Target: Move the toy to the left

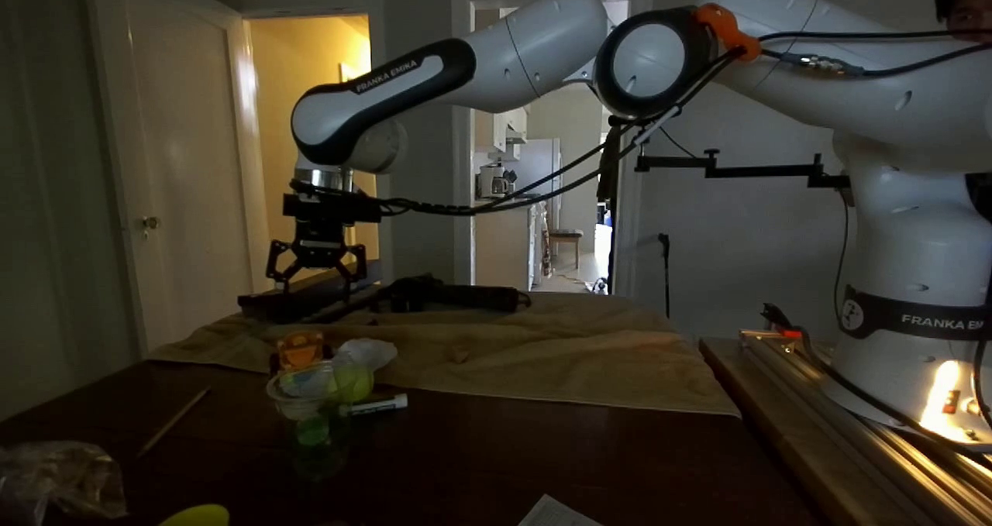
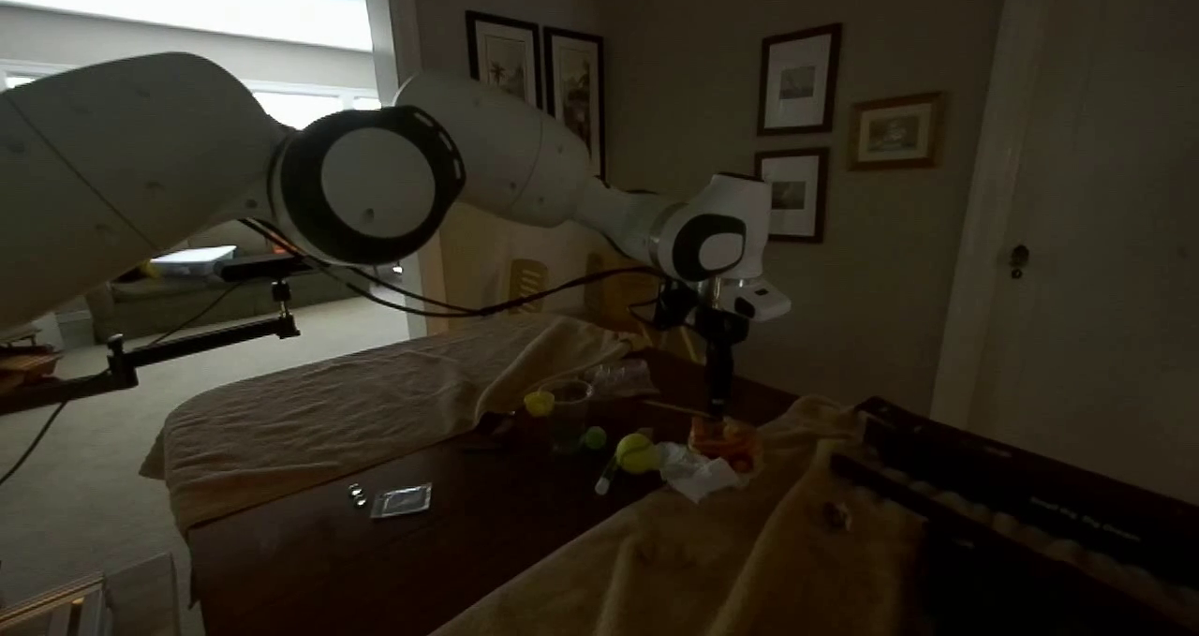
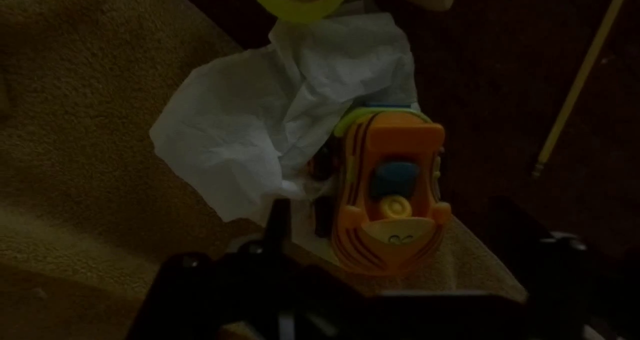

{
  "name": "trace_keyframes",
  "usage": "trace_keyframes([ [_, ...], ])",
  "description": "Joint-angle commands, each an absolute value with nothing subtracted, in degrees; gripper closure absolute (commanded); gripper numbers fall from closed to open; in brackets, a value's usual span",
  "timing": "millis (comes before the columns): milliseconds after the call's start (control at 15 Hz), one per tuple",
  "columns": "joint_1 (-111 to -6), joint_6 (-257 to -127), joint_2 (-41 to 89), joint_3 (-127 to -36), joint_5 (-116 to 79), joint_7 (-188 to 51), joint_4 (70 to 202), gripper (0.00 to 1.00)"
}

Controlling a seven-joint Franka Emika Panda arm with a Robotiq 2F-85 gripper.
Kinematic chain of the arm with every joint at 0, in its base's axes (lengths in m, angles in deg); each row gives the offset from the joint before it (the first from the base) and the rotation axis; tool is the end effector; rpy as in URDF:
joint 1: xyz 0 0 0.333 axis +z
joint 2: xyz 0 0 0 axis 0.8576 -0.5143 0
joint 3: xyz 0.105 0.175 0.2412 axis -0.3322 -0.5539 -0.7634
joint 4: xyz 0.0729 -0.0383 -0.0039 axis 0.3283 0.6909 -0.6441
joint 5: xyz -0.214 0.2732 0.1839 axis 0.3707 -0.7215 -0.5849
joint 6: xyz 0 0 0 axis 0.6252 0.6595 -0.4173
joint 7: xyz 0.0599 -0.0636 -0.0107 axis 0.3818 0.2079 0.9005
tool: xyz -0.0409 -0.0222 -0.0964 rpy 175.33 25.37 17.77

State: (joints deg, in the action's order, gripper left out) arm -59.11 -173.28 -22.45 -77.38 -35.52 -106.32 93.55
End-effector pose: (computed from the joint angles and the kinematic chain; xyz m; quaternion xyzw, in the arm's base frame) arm 0.7979 -0.0534 0.2358 -0.8986 0.4353 -0.0153 0.0540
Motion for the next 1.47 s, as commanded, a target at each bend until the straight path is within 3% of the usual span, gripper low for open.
trace_keyframes([
  [0, -58.5, -173.85, -23.15, -76.92, -35.35, -108.21, 93.83, 0.0],
  [400, -60.12, -172.56, -27.85, -80.39, -32.44, -102.95, 89.18, 0.0],
  [1400, -56.25, -171.97, -35.23, -78.23, -28.33, -103.79, 75.02, 0.0],
])
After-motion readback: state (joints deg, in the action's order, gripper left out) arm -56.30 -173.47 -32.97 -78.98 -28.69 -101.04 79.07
